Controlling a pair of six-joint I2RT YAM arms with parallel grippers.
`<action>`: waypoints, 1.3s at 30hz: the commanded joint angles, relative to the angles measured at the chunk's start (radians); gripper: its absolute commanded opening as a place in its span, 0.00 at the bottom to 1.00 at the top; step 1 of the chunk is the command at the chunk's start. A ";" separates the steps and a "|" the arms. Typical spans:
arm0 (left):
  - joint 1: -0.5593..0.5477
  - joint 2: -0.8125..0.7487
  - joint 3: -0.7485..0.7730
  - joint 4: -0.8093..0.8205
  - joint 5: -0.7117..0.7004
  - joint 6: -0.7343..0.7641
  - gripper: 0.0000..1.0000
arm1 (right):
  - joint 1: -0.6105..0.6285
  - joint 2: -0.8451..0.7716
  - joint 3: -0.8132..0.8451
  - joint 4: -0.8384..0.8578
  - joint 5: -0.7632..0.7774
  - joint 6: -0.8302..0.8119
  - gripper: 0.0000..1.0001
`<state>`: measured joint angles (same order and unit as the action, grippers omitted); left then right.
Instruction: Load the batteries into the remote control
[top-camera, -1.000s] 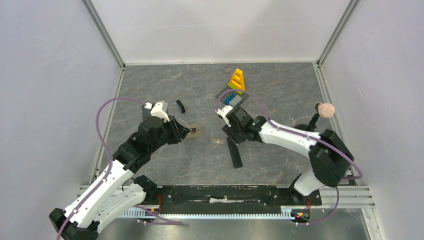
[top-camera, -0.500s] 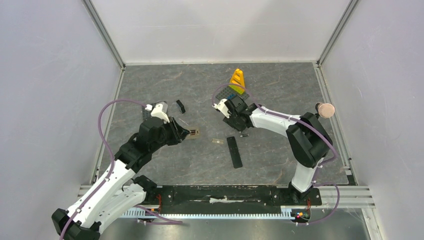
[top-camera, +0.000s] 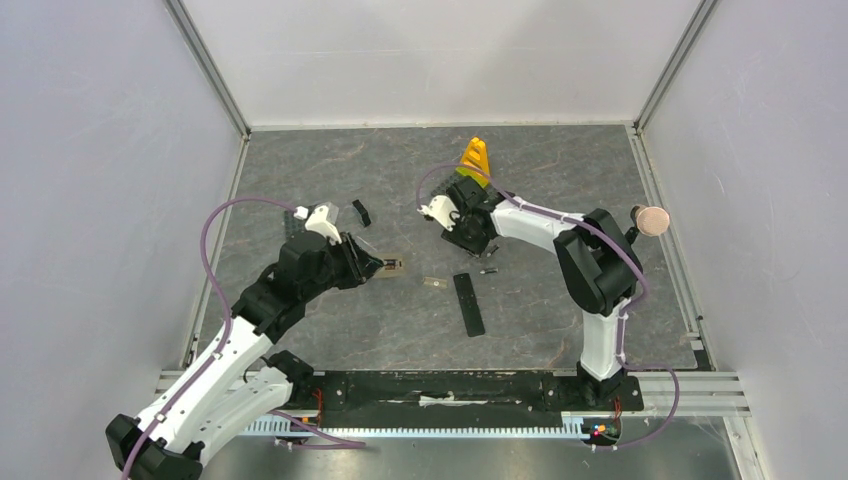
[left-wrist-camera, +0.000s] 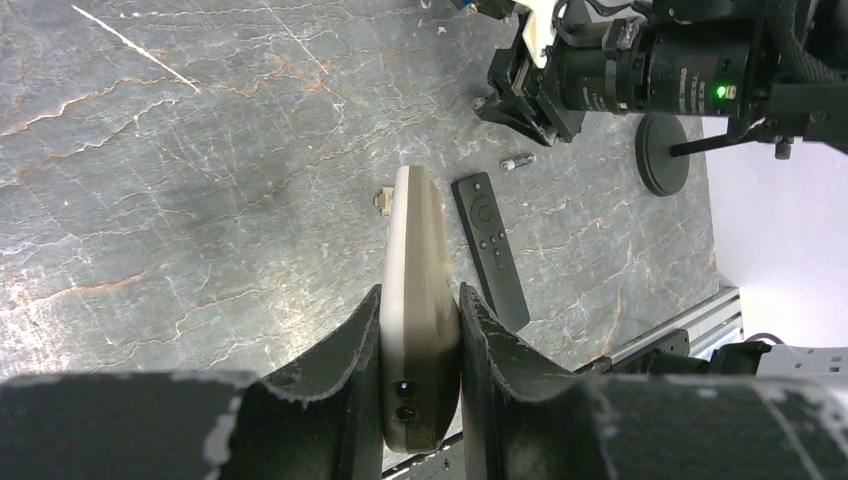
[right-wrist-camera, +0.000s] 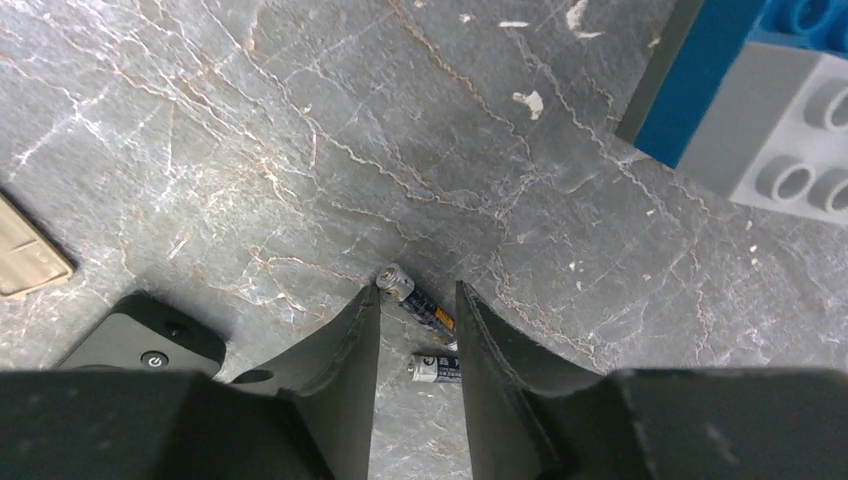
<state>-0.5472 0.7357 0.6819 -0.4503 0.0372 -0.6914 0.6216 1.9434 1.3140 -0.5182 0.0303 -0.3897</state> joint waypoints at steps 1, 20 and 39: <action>0.010 0.001 0.060 0.022 0.023 0.013 0.02 | -0.034 0.089 0.106 -0.053 -0.027 -0.049 0.33; 0.016 -0.049 0.021 0.092 0.060 -0.076 0.02 | -0.052 -0.178 -0.002 0.183 -0.089 0.214 0.05; 0.015 -0.275 -0.366 0.813 0.077 -0.640 0.02 | 0.069 -0.891 -0.516 0.908 0.025 1.070 0.03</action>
<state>-0.5381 0.4740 0.3443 0.1265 0.1379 -1.1965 0.6544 1.1027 0.8379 0.1799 -0.0006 0.4267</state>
